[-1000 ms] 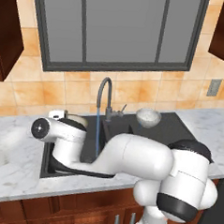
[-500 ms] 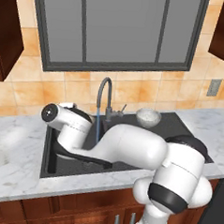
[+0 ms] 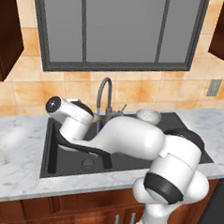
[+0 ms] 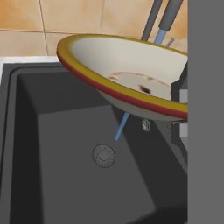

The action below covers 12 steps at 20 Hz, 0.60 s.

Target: Rinse each bowl for a few seconds and place them down in the sink or on the counter.

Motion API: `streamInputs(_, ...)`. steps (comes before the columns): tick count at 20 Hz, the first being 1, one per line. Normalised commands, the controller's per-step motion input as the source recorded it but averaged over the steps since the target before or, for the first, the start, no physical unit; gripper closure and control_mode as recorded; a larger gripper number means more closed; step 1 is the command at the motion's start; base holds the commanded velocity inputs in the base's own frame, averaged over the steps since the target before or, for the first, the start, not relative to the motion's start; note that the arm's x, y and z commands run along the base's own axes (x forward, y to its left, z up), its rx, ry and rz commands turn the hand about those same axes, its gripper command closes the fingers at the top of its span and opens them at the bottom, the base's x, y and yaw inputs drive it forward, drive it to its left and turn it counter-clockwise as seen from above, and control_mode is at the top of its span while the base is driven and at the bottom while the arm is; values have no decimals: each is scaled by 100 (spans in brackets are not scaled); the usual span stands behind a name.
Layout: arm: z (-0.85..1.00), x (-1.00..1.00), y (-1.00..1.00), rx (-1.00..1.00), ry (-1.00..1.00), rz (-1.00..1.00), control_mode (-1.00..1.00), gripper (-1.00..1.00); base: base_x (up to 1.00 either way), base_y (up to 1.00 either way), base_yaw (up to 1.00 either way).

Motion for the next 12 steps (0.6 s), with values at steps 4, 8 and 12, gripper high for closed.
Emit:
streamInputs(4,0,5,-20,-1,0,-9,-100,100,0,0,0)
streamInputs(8,-1,10,-29,0,2,-8,-100,100,0,0,0)
streamInputs(12,-2,9,-28,0,2,-8,-100,100,0,0,0)
